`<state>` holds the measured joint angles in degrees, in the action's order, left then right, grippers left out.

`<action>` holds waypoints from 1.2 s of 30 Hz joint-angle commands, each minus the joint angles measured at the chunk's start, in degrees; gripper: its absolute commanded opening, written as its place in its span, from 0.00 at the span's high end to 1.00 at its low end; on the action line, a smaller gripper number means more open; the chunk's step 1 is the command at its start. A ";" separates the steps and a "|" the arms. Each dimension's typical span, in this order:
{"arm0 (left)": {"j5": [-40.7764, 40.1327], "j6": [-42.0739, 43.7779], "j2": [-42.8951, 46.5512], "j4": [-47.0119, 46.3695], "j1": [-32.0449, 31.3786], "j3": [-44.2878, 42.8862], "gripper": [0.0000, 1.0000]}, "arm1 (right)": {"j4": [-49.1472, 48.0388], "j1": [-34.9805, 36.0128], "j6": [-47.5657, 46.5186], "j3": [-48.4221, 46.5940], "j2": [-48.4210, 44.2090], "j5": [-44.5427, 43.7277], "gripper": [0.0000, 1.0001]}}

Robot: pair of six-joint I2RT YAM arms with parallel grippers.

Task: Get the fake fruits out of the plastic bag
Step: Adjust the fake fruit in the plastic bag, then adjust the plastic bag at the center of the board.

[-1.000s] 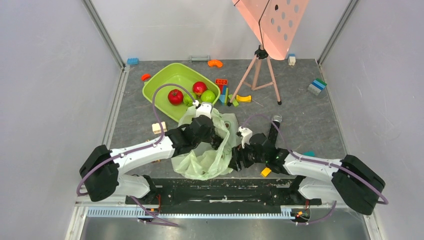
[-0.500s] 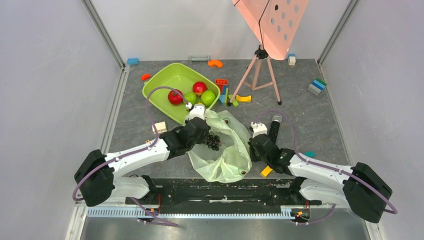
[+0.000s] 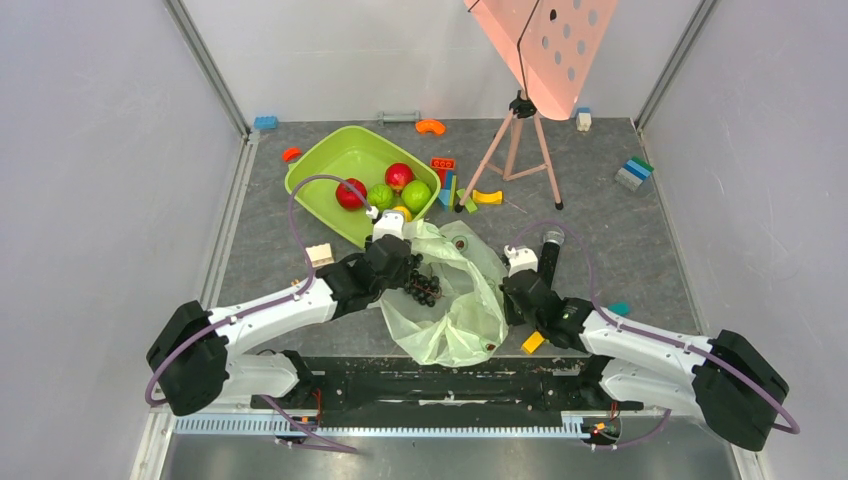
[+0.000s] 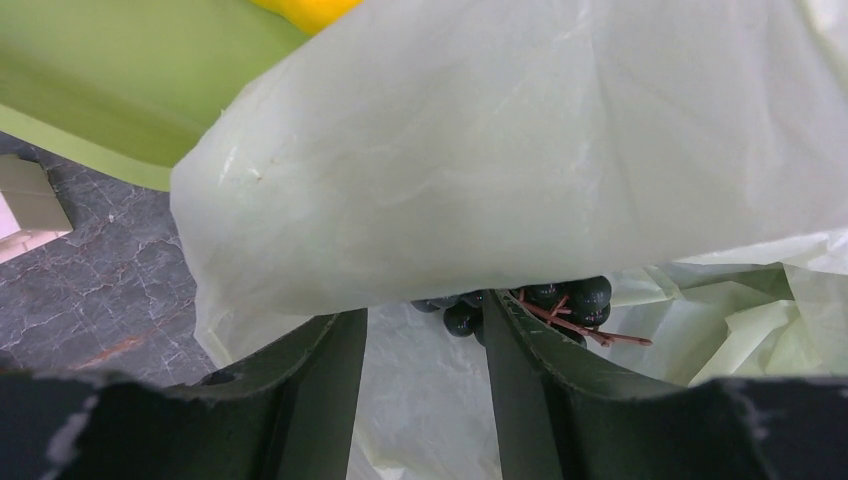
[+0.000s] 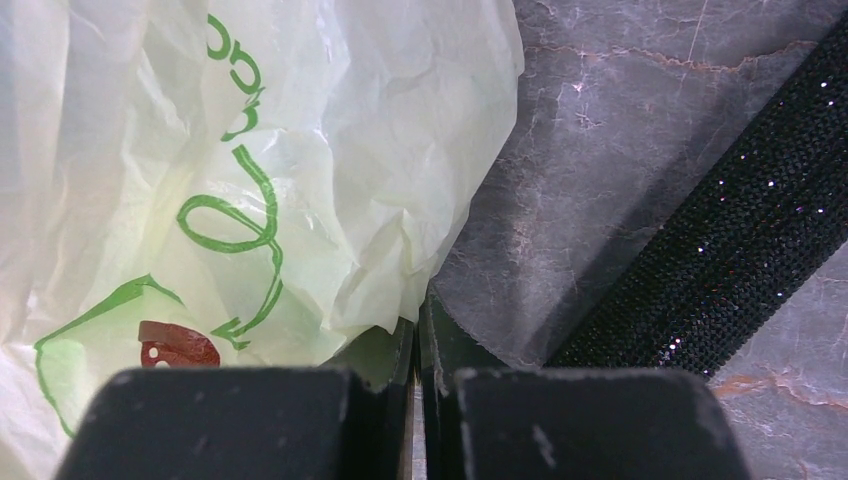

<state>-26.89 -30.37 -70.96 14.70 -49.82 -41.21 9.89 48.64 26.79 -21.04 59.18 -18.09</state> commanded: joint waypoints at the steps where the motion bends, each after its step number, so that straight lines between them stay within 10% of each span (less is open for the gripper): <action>1: -0.41 -0.79 1.25 -0.03 0.52 -0.63 0.47 | -0.97 0.15 -0.62 -0.23 0.16 -1.08 1.00; 12: 6.73 -2.54 3.27 -2.28 0.52 2.06 0.63 | -2.25 0.16 -1.61 0.30 -0.27 0.25 0.99; 14: 8.63 -2.41 5.08 -3.42 0.52 2.79 0.63 | -1.67 0.19 -1.75 -0.20 -1.61 -0.37 0.87; 17: 11.02 -2.03 8.12 -4.13 0.43 3.95 0.63 | -0.15 0.16 -2.64 -1.98 -5.46 -1.60 0.44; 20: 11.67 -1.80 10.63 -4.33 0.48 5.55 0.63 | 2.29 0.22 -4.20 -5.31 -10.49 -3.45 0.33; 29: 14.32 -3.14 13.08 -6.11 0.34 9.40 0.66 | -1.79 4.02 -12.67 -17.48 -13.71 6.68 0.53; 36: 14.34 -4.14 13.13 -6.43 0.27 10.69 0.67 | -1.84 11.10 -17.25 -28.07 -3.56 5.76 0.50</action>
<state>-13.17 -32.14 -58.74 11.16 -49.58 -30.89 10.37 57.01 13.67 -44.23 51.16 -15.03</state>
